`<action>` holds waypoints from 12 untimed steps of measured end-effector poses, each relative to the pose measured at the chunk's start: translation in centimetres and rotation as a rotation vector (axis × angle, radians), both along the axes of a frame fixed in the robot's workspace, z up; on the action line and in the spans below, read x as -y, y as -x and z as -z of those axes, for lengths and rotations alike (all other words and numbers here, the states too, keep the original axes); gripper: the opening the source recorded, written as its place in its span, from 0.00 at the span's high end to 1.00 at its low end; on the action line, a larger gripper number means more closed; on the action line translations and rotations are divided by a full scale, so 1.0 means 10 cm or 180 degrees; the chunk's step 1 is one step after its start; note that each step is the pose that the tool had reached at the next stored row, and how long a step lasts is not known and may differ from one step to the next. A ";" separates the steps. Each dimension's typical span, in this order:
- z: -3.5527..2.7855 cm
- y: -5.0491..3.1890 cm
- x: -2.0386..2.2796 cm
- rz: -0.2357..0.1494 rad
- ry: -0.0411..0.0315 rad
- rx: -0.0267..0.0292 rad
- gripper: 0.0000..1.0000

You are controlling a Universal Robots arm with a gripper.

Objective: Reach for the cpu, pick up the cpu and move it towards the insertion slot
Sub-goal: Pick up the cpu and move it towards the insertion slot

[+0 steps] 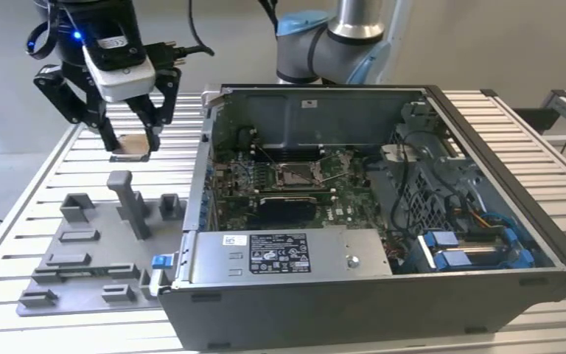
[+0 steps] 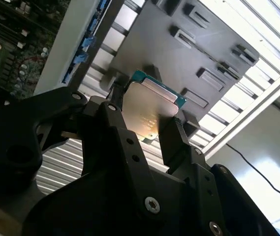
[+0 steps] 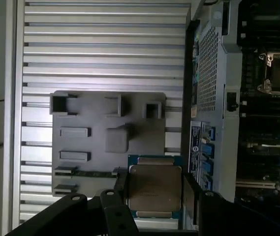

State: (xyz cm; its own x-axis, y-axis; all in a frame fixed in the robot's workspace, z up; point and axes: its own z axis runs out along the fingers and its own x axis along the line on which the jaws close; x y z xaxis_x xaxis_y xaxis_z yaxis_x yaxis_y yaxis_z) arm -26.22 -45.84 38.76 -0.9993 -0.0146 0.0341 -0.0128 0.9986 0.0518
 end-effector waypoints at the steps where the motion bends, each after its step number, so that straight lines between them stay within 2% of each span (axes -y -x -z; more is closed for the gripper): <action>1: 0.000 -0.045 0.000 0.0000 0.0000 0.0000 1.00; 4: 0.001 -0.140 0.000 0.0000 0.0010 0.0000 1.00; 8: 0.005 -0.211 0.000 0.0000 0.0042 0.0001 1.00; 12: 0.012 -0.307 0.000 0.0000 0.0047 0.0039 1.00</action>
